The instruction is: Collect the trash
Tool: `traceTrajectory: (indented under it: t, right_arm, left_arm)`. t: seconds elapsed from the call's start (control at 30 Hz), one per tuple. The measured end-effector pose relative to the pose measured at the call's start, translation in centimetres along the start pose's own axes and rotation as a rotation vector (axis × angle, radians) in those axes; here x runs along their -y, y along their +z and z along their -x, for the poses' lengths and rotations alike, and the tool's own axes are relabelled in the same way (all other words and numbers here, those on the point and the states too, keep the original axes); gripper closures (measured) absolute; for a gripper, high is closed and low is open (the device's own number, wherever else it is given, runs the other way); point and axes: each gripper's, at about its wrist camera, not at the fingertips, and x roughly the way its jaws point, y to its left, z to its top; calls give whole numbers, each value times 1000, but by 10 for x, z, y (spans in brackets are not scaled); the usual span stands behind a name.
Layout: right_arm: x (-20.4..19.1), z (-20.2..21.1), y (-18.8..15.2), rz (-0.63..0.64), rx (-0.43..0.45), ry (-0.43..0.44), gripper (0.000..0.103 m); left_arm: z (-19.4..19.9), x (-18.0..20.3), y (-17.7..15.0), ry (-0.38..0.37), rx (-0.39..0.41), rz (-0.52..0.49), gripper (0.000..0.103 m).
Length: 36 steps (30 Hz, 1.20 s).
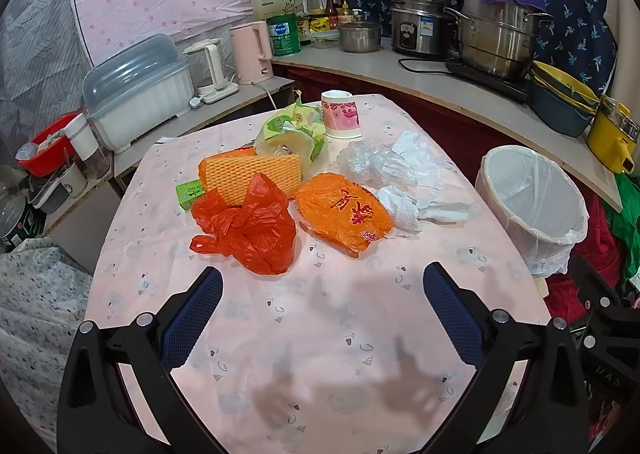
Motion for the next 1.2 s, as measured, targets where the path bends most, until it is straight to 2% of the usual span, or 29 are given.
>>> traceTrajectory:
  t: [1.2]
  right_arm:
    - [0,-8,-1,-5,-15,-2,7]
  left_arm:
    - [-1,8,2,-11,6,-11,7]
